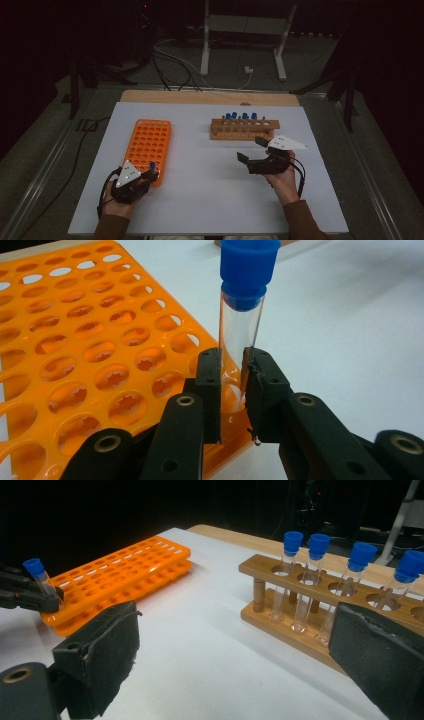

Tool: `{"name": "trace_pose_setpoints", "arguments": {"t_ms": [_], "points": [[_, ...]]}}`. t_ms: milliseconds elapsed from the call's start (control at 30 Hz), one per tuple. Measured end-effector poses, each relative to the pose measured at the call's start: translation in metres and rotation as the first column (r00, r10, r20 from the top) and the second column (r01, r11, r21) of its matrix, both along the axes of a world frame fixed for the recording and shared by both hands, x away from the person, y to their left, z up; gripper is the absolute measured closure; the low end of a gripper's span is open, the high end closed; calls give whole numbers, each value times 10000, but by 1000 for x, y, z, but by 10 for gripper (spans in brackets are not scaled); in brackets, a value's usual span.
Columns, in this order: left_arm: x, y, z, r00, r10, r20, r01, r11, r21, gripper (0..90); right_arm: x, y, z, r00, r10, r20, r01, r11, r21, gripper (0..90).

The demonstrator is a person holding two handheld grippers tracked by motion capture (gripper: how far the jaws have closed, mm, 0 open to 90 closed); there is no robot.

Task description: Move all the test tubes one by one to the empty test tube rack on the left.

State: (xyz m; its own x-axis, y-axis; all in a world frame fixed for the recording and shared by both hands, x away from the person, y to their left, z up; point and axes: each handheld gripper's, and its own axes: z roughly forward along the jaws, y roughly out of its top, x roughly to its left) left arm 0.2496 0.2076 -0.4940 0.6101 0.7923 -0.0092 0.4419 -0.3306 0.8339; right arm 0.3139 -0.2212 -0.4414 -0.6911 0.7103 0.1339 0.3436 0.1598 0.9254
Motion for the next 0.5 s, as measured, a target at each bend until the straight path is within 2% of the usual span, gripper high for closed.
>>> {"name": "trace_pose_setpoints", "arguments": {"t_ms": [300,333,367,400,433,467,500], "points": [[-1,3,-1,10000,-76,-26,75,9994,-323,761,0,-2,-5,9999,-85,-78,85,9999,65,58],[-1,3,-1,10000,-55,10,55,9994,-333,726,0,-2,-5,9999,-82,-60,82,9999,81,58],[-1,2,-1,10000,-38,9,39,9995,-327,637,0,-2,-4,9999,-102,-23,102,9999,106,58],[-1,2,-1,10000,-69,6,69,9991,-417,637,0,-2,-4,9999,-102,-23,102,9999,106,58],[-1,2,0,10000,-69,41,71,9987,-505,579,1,-2,-5,9999,-106,-31,106,9999,127,58],[-1,2,1,9999,-26,100,32,9985,-555,579,1,-2,-5,9999,-106,-31,106,9999,127,58],[-1,2,2,9998,42,172,-31,9982,-599,491,1,-1,-5,9999,-130,-61,131,9998,116,58]]}}
